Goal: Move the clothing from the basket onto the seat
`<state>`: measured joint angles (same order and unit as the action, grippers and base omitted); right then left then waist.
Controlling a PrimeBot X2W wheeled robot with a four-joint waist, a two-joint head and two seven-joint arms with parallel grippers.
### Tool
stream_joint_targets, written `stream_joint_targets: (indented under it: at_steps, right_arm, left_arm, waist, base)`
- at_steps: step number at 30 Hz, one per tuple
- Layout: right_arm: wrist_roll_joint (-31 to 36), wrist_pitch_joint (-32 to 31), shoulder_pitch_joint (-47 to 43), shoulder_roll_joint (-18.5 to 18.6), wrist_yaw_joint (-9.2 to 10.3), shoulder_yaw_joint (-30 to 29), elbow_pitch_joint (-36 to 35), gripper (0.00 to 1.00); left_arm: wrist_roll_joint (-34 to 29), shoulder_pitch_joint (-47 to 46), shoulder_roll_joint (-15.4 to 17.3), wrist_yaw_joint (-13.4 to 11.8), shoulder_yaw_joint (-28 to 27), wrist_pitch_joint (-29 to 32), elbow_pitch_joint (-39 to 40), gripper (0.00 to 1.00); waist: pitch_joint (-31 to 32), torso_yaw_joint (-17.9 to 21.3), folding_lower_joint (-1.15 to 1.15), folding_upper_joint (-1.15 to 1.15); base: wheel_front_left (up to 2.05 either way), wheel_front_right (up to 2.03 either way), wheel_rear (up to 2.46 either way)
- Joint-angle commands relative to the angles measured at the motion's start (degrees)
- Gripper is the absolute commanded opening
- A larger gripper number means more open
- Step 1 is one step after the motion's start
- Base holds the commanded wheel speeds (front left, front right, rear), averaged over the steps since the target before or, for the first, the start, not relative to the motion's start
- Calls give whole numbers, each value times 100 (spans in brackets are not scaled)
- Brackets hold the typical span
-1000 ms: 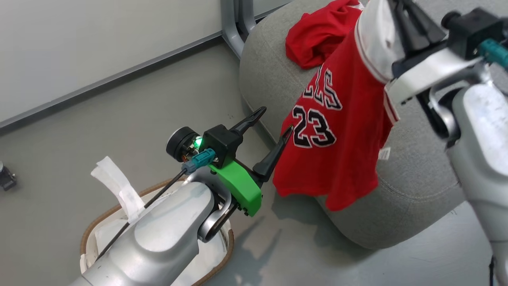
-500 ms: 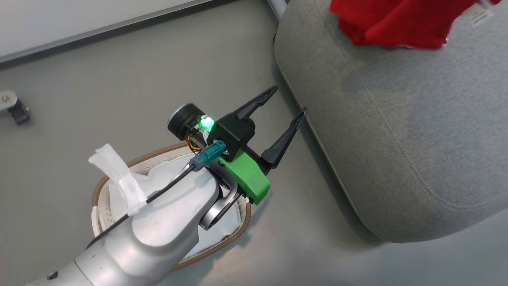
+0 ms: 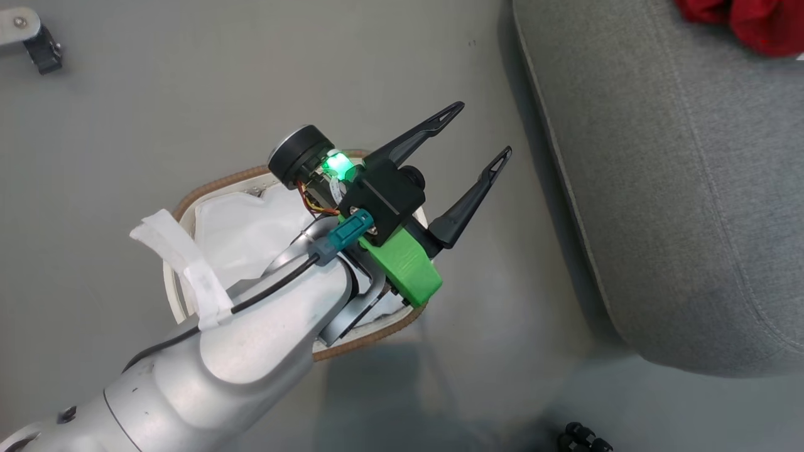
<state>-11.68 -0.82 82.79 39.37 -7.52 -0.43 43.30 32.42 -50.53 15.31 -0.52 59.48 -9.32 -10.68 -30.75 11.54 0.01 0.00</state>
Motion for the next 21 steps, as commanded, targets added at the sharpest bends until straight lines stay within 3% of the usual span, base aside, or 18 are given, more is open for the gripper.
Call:
stream_joint_targets:
  at_steps: [1, 10, 17, 18, 20, 21]
  right_arm:
    - [65, 166, -200, -104, 6, -66, 131, 0]
    - [230, 932, -1090, -784, 7, -441, 1239, 0]
    - [319, 1314, -1436, -1046, 7, -658, 1807, 0]
    - [309, 1369, -1449, -1104, 6, -692, 1840, 6]
    - [286, 1440, -1473, -1160, 7, -727, 1875, 37]
    - [280, 1471, -1494, -1178, 7, -734, 1881, 70]
  left_arm:
    - [-30, -111, 52, -23, 13, 36, 57, 100]
    - [-74, -121, 337, -101, 32, 251, 262, 100]
    - [-18, -10, 489, -156, 30, 311, 332, 100]
    - [-7, 3, 506, -157, 20, 319, 336, 100]
    - [26, 19, 532, -184, 1, 322, 345, 100]
    - [40, 27, 545, -193, -9, 315, 349, 100]
  waist:
    - [-418, -301, -1, 0]
    - [-727, -202, -1, 0]
    - [-720, -66, -1, 0]
    - [-704, -39, -1, 0]
    - [-672, 19, -1, 0]
    - [-652, 45, -1, 0]
  base:
    - [0, 0, 0]
    - [0, 0, 0]
    - [0, 0, 0]
    - [0, 0, 0]
    - [0, 0, 0]
    - [0, 0, 0]
